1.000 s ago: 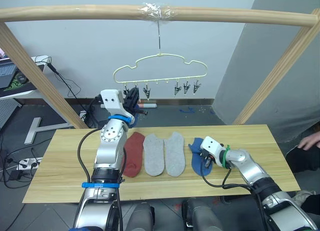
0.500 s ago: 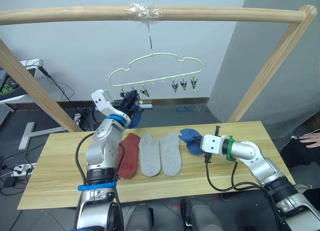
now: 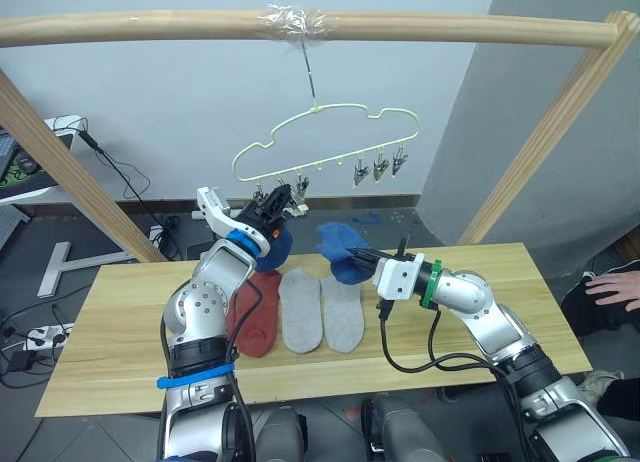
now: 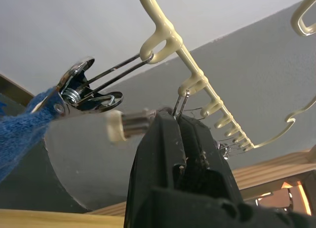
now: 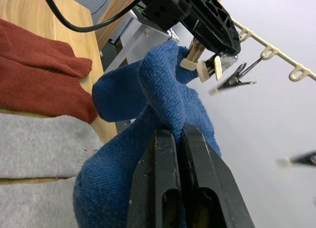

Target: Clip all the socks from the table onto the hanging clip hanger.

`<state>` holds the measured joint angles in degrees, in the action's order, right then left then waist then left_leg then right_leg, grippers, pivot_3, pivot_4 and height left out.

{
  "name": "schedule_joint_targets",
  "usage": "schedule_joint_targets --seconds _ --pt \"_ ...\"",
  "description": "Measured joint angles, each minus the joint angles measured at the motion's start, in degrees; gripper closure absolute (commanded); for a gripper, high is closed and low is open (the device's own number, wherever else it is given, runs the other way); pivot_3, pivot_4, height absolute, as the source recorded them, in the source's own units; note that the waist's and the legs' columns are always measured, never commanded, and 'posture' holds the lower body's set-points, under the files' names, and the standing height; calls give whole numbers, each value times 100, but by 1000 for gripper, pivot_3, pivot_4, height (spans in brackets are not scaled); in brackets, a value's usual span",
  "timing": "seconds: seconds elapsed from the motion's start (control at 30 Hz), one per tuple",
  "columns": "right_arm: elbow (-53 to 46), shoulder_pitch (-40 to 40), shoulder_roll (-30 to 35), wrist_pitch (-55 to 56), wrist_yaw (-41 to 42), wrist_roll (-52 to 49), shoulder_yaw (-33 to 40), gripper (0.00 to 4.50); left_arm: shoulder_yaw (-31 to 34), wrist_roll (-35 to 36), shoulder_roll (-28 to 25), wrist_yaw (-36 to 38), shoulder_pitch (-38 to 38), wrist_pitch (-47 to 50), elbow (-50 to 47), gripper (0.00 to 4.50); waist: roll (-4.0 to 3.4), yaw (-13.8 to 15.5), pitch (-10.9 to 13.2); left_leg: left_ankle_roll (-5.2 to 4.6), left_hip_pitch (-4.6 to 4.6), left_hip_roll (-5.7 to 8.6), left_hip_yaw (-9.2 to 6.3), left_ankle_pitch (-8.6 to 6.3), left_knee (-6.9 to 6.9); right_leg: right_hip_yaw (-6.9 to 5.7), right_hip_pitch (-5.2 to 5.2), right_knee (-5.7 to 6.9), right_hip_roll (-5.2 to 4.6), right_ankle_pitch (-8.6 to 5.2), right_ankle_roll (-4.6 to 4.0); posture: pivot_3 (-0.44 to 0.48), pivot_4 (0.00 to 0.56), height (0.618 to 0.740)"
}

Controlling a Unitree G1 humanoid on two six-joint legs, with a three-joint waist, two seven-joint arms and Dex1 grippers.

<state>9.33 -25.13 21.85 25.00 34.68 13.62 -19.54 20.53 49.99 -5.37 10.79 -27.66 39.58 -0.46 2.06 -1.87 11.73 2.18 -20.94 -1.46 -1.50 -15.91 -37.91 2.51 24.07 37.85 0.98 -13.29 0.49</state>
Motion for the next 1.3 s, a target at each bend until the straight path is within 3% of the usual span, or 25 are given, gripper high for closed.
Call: schedule_joint_targets --seconds 1.23,1.3 --pt "220 -557 -510 -47 -24 27 -22 4470 -214 343 -7 30 133 217 -240 4500 1 27 13 1 -21 2 -19 -1 4 1 4 -17 -4 0 -1 40 193 740" --pt "220 -557 -504 -48 -23 17 -21 4500 -222 347 -7 75 173 208 -275 3932 1 27 13 1 -22 2 -19 -1 4 0 5 -18 -4 0 -1 40 193 740"
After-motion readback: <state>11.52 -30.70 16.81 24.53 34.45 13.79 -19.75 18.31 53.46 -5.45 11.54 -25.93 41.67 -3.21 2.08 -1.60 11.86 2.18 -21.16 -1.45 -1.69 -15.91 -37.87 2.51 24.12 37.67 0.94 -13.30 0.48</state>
